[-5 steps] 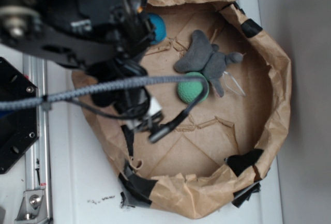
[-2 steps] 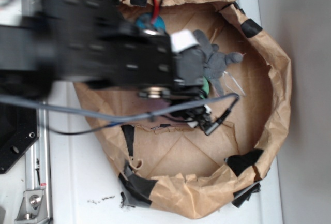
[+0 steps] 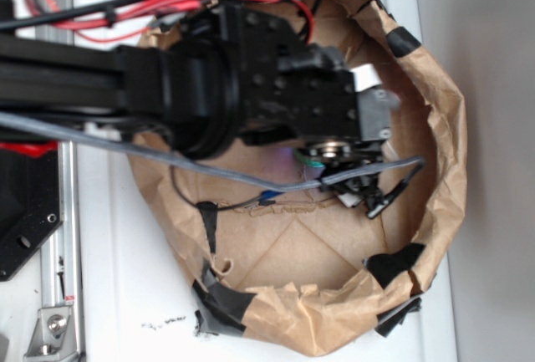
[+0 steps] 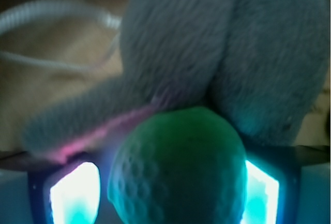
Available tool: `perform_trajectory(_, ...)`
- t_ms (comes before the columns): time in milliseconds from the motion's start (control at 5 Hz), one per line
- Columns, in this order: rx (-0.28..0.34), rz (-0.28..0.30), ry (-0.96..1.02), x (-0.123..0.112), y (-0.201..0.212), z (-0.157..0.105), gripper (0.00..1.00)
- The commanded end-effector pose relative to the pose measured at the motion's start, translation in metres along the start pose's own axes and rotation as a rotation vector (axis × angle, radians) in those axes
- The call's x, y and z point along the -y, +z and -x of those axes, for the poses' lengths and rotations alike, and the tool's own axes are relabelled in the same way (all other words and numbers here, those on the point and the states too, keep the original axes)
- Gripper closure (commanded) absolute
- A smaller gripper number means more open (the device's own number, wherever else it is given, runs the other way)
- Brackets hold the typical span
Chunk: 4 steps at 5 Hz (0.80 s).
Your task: Grab the green ball.
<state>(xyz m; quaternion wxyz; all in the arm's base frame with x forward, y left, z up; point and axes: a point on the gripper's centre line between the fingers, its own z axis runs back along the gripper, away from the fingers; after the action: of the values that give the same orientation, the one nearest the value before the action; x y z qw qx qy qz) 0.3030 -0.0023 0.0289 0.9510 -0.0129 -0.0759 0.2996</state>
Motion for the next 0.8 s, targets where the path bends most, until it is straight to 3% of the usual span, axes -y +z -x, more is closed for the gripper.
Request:
perform_trajectory(0,0.086,0.026,-0.153,0.007,0.052,-0.010,1.00)
perform_trajectory(200,0.010,0.106,-0.362,-0.003,0.104,-0.005,1.00)
perform_trajectory(400,0.004,0.105,-0.508,-0.014,0.157,0.001,1.00)
perform_trajectory(600,0.006,0.052,-0.627,-0.016,0.178,0.004,1.00)
